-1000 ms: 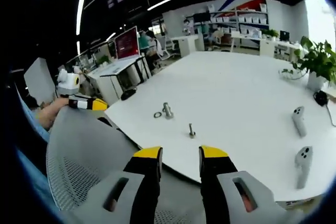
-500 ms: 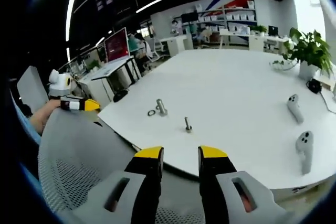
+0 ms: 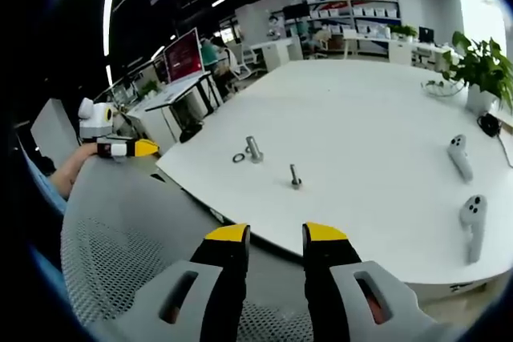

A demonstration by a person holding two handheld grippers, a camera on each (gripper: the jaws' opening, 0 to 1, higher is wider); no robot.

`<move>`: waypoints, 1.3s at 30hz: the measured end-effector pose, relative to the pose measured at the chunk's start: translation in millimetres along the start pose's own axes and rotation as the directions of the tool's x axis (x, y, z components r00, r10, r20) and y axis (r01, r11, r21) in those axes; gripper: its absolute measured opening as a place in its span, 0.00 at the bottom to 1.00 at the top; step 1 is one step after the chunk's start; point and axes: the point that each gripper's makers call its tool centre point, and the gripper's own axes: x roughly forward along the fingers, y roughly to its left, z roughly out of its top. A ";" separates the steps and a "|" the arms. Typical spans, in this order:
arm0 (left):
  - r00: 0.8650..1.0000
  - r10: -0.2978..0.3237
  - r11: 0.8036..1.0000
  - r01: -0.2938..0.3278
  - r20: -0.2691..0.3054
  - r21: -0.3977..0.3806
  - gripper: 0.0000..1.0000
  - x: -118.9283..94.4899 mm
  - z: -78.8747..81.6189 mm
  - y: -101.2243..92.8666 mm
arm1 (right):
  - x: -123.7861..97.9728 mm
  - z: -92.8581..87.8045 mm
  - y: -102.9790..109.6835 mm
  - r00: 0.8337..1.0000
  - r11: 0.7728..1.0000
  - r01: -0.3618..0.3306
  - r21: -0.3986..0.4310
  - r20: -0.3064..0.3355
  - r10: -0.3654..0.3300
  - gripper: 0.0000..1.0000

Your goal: Place the washer onto the threaded stud by aligning its center hole with the stud, sliding it down to the base, and recovering from edge contact or off-axis alignment until the washer reaches the visible bottom stop.

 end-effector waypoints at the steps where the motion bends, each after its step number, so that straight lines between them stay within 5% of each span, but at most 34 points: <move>1: 1.000 -0.003 1.000 0.003 -0.003 0.002 0.05 0.2 -0.5 -0.2 | 0.0 0.1 0.0 1.000 1.000 0.000 0.001 0.001 0.000 0.28; 4: 0.999 -0.019 1.000 0.020 -0.040 0.012 0.10 2.2 -5.9 -2.7 | 0.2 0.7 0.0 1.000 1.000 0.003 0.002 0.002 -0.003 0.28; 16: 0.999 -0.036 0.999 0.037 -0.031 0.031 0.13 1.2 -4.4 -5.6 | -0.2 1.2 0.0 1.000 1.000 0.004 0.014 0.009 -0.005 0.28; 18: 0.999 -0.007 0.999 0.004 0.052 0.052 0.17 -0.2 10.0 -0.9 | 0.1 1.0 -0.2 1.000 1.000 0.003 0.012 0.004 -0.003 0.28; 21: 0.997 -0.016 0.998 0.012 0.081 0.055 0.24 -2.3 14.4 -2.2 | 0.3 1.7 -0.3 1.000 1.000 0.004 0.014 0.007 -0.004 0.28; 25: 0.992 -0.048 0.995 0.037 0.117 0.091 0.06 -5.8 20.8 -7.9 | 0.3 2.0 -0.6 1.000 1.000 0.005 0.016 0.009 -0.005 0.28; 27: 0.966 0.011 0.992 -0.044 0.260 0.120 0.06 -15.9 44.0 1.5 | 0.2 2.3 -0.7 1.000 1.000 0.005 0.017 0.012 -0.006 0.29; 28: 0.959 0.007 0.988 -0.051 0.282 0.146 0.07 -19.9 48.4 2.0 | 0.1 2.4 -0.7 1.000 1.000 0.005 0.017 0.012 -0.006 0.29; 30: 0.966 -0.013 0.988 -0.027 0.257 0.152 0.05 -27.1 47.1 1.8 | -0.1 2.6 -0.7 1.000 1.000 0.004 0.016 0.016 -0.004 0.29; 36: 0.956 -0.075 0.976 0.013 0.282 0.216 0.03 -45.5 64.8 2.7 | 0.1 2.2 -0.4 1.000 1.000 -0.003 0.012 0.012 0.003 0.29; 37: 0.966 -0.061 0.993 0.032 0.251 0.117 0.00 -46.9 61.6 1.4 | 0.0 2.2 -0.4 1.000 1.000 -0.003 0.012 0.012 0.003 0.29; 38: 0.973 -0.062 0.995 0.042 0.224 0.094 0.00 -47.6 59.9 0.7 | -0.1 2.0 -0.4 1.000 1.000 -0.003 0.012 0.012 0.002 0.29; 39: 0.963 -0.067 0.991 0.033 0.263 0.130 0.00 -48.9 68.2 0.3 | -0.2 1.9 -0.4 1.000 1.000 -0.003 0.012 0.012 0.003 0.29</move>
